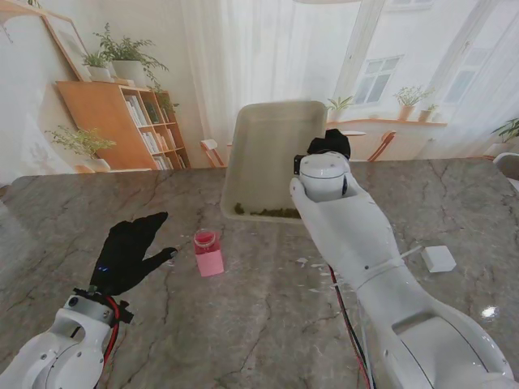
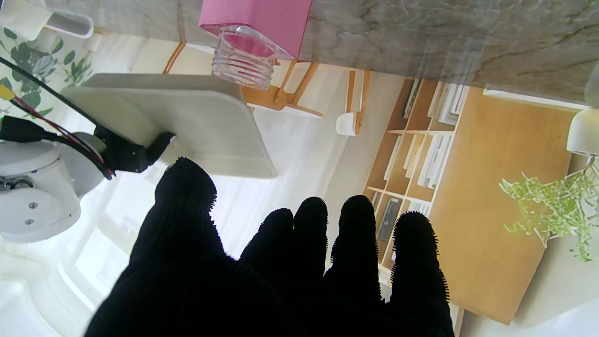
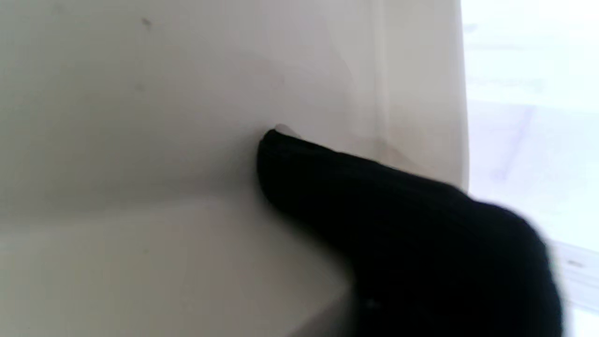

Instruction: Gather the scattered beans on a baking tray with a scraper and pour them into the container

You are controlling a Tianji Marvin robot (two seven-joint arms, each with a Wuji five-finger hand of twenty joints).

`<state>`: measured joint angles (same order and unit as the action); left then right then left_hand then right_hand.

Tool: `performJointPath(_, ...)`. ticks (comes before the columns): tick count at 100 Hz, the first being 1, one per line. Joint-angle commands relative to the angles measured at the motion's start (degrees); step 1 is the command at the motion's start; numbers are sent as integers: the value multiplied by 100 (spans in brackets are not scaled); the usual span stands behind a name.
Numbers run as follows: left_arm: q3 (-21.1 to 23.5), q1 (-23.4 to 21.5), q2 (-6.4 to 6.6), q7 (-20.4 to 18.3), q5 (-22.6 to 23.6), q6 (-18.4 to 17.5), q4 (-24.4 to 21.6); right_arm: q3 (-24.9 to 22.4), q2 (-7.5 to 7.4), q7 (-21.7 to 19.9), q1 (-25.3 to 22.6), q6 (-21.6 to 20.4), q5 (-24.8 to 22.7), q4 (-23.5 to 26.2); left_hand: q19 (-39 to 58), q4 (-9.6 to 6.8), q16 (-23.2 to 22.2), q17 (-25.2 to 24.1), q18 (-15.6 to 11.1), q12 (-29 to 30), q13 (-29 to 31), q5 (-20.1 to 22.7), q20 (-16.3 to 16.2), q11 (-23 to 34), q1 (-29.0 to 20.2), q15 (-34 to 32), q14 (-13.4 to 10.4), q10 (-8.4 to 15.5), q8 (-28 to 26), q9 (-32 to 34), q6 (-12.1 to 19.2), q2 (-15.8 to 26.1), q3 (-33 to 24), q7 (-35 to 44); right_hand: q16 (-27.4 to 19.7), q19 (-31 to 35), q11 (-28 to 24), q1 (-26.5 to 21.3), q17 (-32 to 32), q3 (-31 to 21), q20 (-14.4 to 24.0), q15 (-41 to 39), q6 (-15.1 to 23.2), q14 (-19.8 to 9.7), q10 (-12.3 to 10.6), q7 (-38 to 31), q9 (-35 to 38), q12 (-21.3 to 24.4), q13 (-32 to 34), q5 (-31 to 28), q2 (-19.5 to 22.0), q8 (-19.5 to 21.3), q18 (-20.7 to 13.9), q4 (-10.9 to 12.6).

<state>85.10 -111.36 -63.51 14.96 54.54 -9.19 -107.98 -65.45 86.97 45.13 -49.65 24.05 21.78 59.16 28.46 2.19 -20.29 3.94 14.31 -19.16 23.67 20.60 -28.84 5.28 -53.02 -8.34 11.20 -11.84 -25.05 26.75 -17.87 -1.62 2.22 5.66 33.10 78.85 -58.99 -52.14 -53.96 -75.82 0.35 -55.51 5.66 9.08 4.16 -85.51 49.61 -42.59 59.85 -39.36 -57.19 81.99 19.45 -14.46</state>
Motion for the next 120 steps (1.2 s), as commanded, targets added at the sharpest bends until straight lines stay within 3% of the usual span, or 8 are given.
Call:
performJointPath(1,20,56,17,-128,-48,4,-9,34,79,-156,151,-107,0,107,-66,-33,-27,-13,114,-93,111,100,-89,-24,-110,-86,-14,193,-18,65,71,250,6,11,127,944,-902,-1068,-386,-911,341,-658,10,-370,-972,-182,157,-380,120,20,-72,268,-302,100)
performJointPath(33,140,309,75,-727,-221,-185,-108,364,94,-493,363,-431,50,-36,-76,-31,-23,-19,122,-89,97,94,-92,-28,-108,-78,-2,178,-16,58,63,285,2,8,55,969,-915,-1083,-383,-943,303,-726,-55,-338,-947,-178,127,-372,92,40,-99,277,-247,42)
performJointPath(120,38,899,186,-1628,-587,-499,-102,1149,293,-1069,883,-1369,51,-567,-131,-19,7,-37,116,-80,11,74,-101,-36,-96,-41,1,150,-13,35,50,416,11,-1,-28,991,-944,-1130,-366,-916,235,-779,-123,-277,-879,-175,81,-342,33,61,-111,282,-205,-9)
